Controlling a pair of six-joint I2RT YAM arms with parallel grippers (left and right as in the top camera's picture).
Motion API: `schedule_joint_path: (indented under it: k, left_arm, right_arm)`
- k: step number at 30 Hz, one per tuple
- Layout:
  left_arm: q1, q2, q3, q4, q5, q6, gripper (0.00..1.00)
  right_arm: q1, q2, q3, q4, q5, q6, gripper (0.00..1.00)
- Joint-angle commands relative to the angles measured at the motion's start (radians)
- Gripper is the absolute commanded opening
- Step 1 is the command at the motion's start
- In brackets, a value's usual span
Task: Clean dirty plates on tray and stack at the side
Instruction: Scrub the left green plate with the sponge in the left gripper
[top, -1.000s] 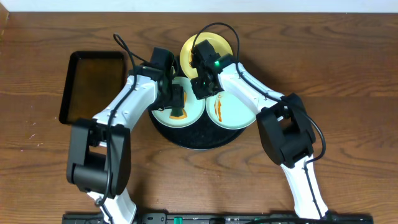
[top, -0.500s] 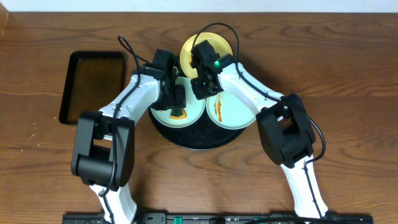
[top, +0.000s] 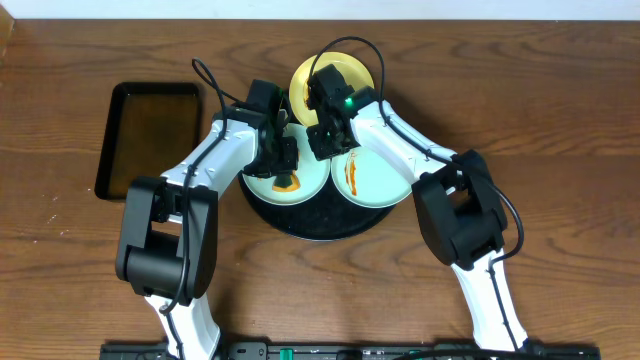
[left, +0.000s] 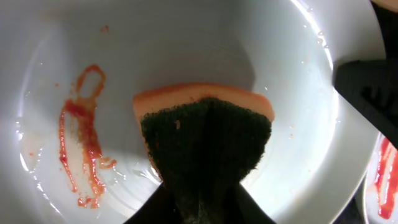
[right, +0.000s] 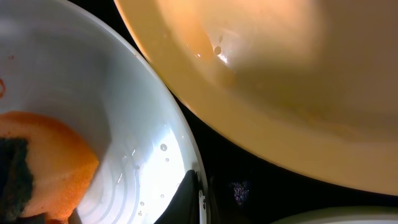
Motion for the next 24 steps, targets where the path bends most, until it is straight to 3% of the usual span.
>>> schedule_joint_path:
  k: [1,7,12,17,24]
  left_arm:
    - [0.002,0.008,-0.01,0.001,0.027,-0.002,0.19]
    - [0.002,0.008,-0.029,0.027,0.006,-0.003,0.14]
    - [0.003,0.008,-0.073,0.057,-0.16,-0.003,0.14]
    - [0.003,0.008,-0.075,0.059,-0.423,-0.002,0.1]
    - [0.002,0.005,-0.072,0.141,-0.611,0.047,0.08]
  right_arm:
    - [0.011,0.009,-0.007,0.001,0.01,-0.002,0.04]
    - [0.011,0.009,-0.007,0.0,0.01,-0.002,0.03]
    - [0.011,0.009,-0.007,-0.001,0.01,-0.002,0.01]
    - [0.011,0.009,-0.007,-0.001,0.01,-0.002,0.01]
    - [0.011,0.009,-0.007,-0.003,0.01,-0.003,0.01]
